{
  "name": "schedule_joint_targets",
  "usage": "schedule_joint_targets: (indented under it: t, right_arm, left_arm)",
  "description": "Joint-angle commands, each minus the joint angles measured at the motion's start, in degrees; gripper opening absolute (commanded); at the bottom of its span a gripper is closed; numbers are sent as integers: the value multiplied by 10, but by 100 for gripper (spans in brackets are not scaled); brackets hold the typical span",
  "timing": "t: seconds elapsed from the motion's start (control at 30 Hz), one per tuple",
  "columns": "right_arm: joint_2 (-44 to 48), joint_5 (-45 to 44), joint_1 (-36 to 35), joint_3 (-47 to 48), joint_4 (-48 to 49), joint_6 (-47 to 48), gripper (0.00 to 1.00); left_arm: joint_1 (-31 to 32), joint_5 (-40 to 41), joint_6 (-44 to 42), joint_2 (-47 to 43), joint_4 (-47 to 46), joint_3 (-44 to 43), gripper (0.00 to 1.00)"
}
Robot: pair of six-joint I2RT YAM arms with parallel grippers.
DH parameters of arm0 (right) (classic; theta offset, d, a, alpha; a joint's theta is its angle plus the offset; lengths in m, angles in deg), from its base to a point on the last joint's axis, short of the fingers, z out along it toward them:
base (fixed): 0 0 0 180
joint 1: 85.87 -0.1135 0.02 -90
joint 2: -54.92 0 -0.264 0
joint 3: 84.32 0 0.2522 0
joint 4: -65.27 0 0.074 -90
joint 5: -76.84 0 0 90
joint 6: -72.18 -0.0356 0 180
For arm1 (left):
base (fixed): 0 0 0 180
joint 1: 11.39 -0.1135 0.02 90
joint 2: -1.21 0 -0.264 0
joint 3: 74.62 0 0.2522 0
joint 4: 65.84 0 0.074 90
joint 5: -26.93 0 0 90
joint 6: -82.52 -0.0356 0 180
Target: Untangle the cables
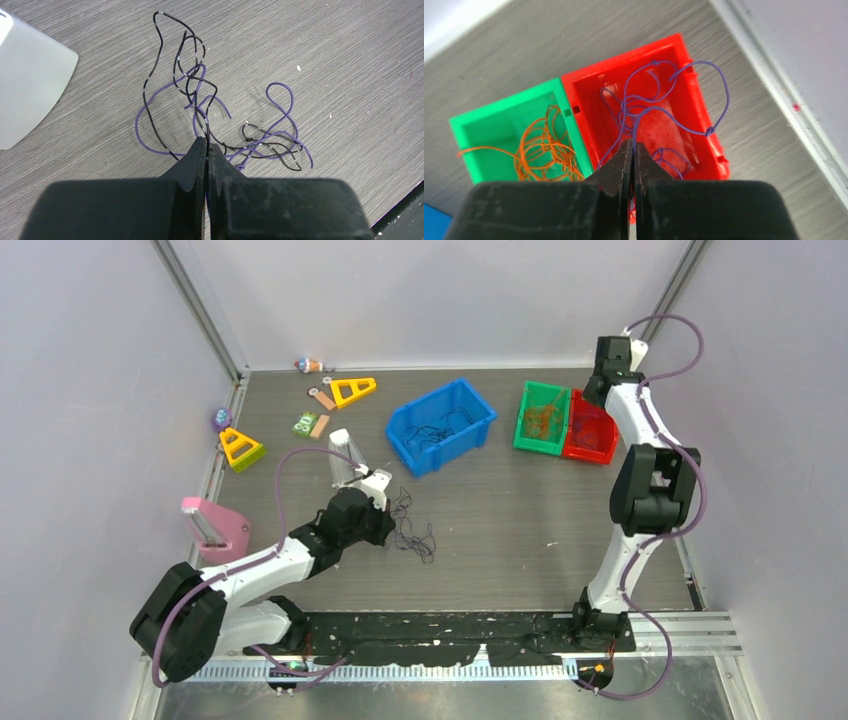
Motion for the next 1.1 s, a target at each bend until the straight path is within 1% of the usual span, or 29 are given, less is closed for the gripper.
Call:
schedule_joint_targets:
  t: [0.0,0.1,0.17,0.37,0.57,0.7,0.77,0.83,0.9,0.97,1.07]
  right_arm:
    - [-62,91,7,51,-36,16,5]
    - [-116,114,13,86,-72,28,5]
    - [-135,122,20,103,-82,28,5]
    - [-133,158,68,70,-59,-1,5]
    - [-142,132,71,56,-46,-15,6]
    - [-160,114,63,59,-49,-23,11]
    - [-162,117,62,66,-58,-25,15]
    - [-147,111,58,66,-63,-22,21]
    - [-109,97,54,61,-62,-17,37]
    - [-78,84,50,56,-62,-13,47]
    - [-36,74,48,43,-63,-10,58]
  left_arm:
    - [0,-9,-6,-6,-21,-14,0]
    - [0,-9,-6,-11,-22,-12,0]
    - [0,-9,-7,-14,-22,-11,0]
    - [0,-12,-8,-18,-23,-10,0]
    - [0,-15,-9,-22,-24,-9,0]
    - [0,-15,-9,-25,-23,-8,0]
    - [0,-15,-9,-25,-22,-8,0]
    - [0,-15,-9,-25,-22,-7,0]
    - [0,-17,-11,-24,-22,-8,0]
    - [0,-18,-10,-24,-23,-8,0]
    - [0,-20,-10,-23,-22,-9,0]
